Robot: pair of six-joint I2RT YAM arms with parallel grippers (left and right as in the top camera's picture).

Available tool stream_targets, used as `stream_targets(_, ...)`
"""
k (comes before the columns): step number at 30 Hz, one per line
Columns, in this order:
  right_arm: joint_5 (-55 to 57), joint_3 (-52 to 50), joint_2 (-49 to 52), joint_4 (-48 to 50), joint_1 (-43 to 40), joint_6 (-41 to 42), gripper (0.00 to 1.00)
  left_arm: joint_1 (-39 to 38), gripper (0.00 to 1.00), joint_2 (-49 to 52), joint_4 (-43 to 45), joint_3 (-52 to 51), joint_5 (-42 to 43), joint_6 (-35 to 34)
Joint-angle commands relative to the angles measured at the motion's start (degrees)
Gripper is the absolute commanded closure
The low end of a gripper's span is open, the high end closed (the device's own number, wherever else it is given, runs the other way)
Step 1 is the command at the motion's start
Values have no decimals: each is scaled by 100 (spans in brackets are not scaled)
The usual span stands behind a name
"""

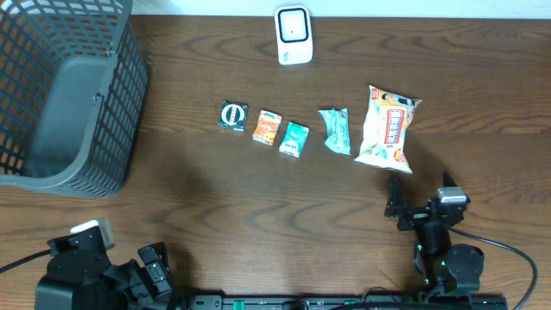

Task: Scan the item barcode
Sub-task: 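Retract the left arm to rest and swing the right arm toward the snack bag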

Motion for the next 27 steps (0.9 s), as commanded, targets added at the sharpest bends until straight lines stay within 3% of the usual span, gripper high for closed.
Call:
stream_targets(1,-1729,-9,-35,98,50,2081,1,24,2,13,-9,-33,52,-94)
stream_targets(3,-2559,-9,-35,138,50,3250,1,24,2,13,-9,-33,52,-94)
stream_targets(5,-2966,-9,-35,33,50,3832,1,24,2,13,-9,-33,52,-94)
stream_targets(9,-2691,-9,-35,697,50,5834,1,24,2,13,-9,-33,50,-199)
stream_targets(11,-2702,-9,-35,1283,50,6113,1,24,2,13,-11,-33,50,-197)
stream_targets(14,-2594,-9,-35,2481,50,6116,1,24,2,13,-13,-33,50,-197)
stream_targets(17,-1683,79,-33,3679,50,6116,1,24,2,13,-13,-33,50,-197)
stream_targets(20,-702,511,2,3742,50,6011,1,24,2,13,-13,-33,50,-197)
stream_targets(23,-525,1303,264,3379,50,4811,1,24,2,13,-13,-33,50,-197)
stream_targets(27,-662,2815,1117,2028,50,2564,1,24,3,13,-13,-33,50,-197)
